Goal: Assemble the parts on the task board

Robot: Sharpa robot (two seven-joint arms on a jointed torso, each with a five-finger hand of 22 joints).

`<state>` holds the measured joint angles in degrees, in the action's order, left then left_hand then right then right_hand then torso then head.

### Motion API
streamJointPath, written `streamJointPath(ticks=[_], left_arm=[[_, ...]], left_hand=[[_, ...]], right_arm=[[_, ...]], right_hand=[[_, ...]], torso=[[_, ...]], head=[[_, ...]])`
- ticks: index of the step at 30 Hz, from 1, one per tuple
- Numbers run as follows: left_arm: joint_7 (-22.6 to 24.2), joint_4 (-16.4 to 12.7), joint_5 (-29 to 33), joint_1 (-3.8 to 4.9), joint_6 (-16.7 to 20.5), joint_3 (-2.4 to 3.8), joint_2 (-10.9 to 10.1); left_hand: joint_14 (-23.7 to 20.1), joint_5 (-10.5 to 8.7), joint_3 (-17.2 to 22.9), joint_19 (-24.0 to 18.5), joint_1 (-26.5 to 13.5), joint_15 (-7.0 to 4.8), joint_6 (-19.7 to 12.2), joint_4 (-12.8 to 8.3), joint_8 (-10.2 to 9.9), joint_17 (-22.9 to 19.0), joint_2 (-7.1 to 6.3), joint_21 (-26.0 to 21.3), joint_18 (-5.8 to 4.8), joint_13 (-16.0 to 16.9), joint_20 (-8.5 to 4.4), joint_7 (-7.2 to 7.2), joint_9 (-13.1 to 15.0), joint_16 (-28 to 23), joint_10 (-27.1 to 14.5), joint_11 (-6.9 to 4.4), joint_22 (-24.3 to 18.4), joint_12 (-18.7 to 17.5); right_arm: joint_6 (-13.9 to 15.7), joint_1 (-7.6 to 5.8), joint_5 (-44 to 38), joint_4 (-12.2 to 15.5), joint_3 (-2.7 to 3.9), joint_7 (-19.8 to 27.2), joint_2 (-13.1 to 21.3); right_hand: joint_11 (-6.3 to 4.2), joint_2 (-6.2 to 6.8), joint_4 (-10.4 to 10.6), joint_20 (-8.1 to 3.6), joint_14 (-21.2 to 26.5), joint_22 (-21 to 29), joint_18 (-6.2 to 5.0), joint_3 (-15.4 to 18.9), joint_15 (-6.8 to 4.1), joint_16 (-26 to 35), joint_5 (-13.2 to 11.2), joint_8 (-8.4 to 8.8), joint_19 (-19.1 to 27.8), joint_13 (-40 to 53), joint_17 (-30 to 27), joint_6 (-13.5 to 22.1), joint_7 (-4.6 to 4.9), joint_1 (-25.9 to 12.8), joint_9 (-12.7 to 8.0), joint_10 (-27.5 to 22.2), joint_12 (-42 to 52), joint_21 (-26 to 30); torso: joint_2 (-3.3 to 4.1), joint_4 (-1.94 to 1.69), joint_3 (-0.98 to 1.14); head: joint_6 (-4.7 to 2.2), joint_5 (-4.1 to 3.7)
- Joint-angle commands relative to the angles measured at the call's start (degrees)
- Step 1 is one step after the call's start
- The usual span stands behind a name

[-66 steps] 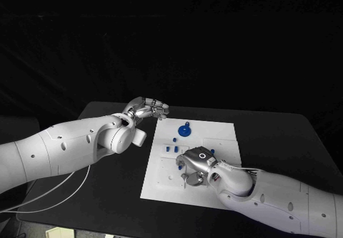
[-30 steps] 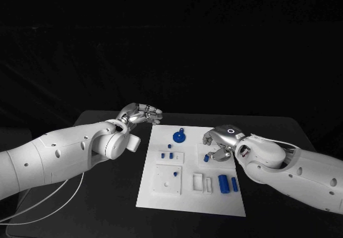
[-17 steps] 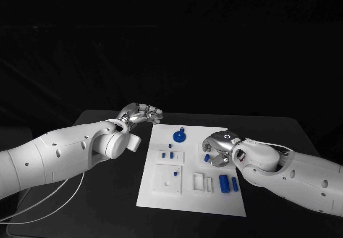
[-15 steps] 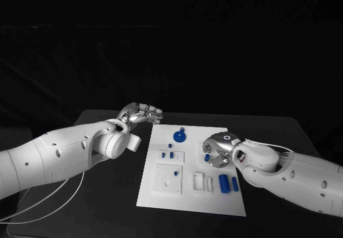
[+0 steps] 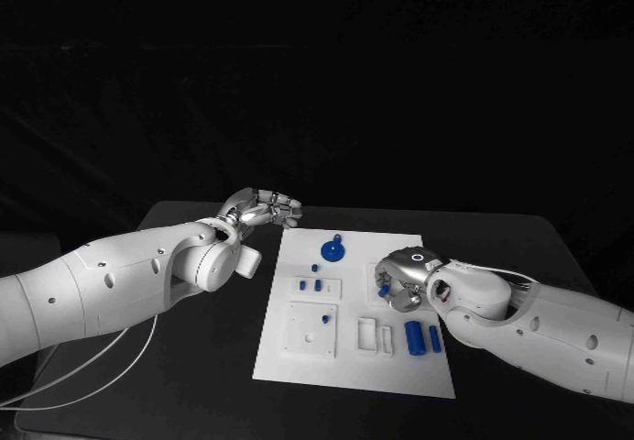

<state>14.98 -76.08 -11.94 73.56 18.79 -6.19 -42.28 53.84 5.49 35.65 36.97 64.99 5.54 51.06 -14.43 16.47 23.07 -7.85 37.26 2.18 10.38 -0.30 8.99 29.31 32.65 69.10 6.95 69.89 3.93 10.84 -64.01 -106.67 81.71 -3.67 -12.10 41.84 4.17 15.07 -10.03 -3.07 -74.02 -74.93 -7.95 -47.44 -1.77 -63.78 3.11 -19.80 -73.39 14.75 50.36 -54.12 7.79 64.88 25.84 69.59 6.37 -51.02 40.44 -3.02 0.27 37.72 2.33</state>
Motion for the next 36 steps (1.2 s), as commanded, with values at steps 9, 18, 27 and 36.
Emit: streamJointPath(ticks=[9,18,27,36], left_arm=[[0.48,0.01,0.34,0.03,-0.76,0.04,0.17],[0.47,0.04,0.34,0.03,-0.78,0.04,0.17],[0.54,0.35,0.35,0.03,-0.77,0.04,0.24],[0.71,0.99,0.69,0.03,-0.68,0.04,0.38]], left_hand=[[0.29,-0.19,-0.16,0.1,-0.18,0.27,-0.3,0.28,0.32,0.15,0.27,-0.34,0.33,-0.07,0.37,0.1,-0.08,-0.34,-0.38,-0.05,0.1,0.22],[0.31,-0.18,-0.16,0.1,-0.16,0.27,-0.3,0.28,0.33,0.2,0.29,-0.36,0.33,-0.07,0.37,0.1,-0.09,-0.39,-0.37,-0.06,0.11,0.22],[0.32,-0.17,-0.15,0.1,-0.15,0.27,-0.3,0.28,0.34,0.25,0.33,-0.38,0.34,-0.08,0.37,0.09,-0.09,-0.44,-0.36,-0.06,0.13,0.22],[0.35,-0.15,-0.15,0.11,-0.13,0.27,-0.29,0.28,0.36,0.32,0.35,-0.4,0.34,-0.07,0.37,0.09,-0.1,-0.5,-0.34,-0.08,0.14,0.24]], right_arm=[[2.03,0.5,-2.05,-0.31,-0.02,-0.55,-0.95],[4.39,0.8,-4.09,0.32,-0.02,-1.69,-0.6],[9.21,0.85,-4.37,3.16,0.25,-1.5,1.18],[11.69,0.82,-4.29,8.19,2.49,-1.18,2.72]], right_hand=[[-0.51,-2.02,0.04,-0.11,-0.09,-1.06,-7.05,-0.45,-1.0,-0.17,-0.32,-0.95,-0.15,0.4,-0.05,-1.67,-0.34,0.1,0.35,1.94,1.02,-0.28],[-1.88,-3.67,-0.74,-0.36,-0.19,-1.1,-7.05,-2.25,-2.32,-0.07,-0.31,-2.57,-0.06,1.66,-0.09,-4.67,-1.65,0.96,1.26,5.27,2.78,-0.5],[-2.25,-3.51,-1.11,-0.59,-0.43,-1.07,-7.05,-2.85,-2.69,-0.09,-0.31,-2.87,-0.3,2.23,-0.09,-5.36,-1.94,0.96,1.58,5.96,3.17,-0.69],[-2.36,-3.25,-1.07,-0.72,-0.55,-1.04,-7.05,-3.13,-2.81,-0.12,-0.31,-2.96,-0.47,2.48,-0.06,-5.61,-2.05,0.99,1.72,6.15,3.27,-0.8]], torso=[[0.02,-0.03,0.02],[-0.05,-0.01,-0.04],[-0.05,-0.01,-0.02],[-0.08,0.07,-0.03]], head=[[0.25,0.04],[0.43,0.07],[0.33,0.18],[0.31,0.54]])
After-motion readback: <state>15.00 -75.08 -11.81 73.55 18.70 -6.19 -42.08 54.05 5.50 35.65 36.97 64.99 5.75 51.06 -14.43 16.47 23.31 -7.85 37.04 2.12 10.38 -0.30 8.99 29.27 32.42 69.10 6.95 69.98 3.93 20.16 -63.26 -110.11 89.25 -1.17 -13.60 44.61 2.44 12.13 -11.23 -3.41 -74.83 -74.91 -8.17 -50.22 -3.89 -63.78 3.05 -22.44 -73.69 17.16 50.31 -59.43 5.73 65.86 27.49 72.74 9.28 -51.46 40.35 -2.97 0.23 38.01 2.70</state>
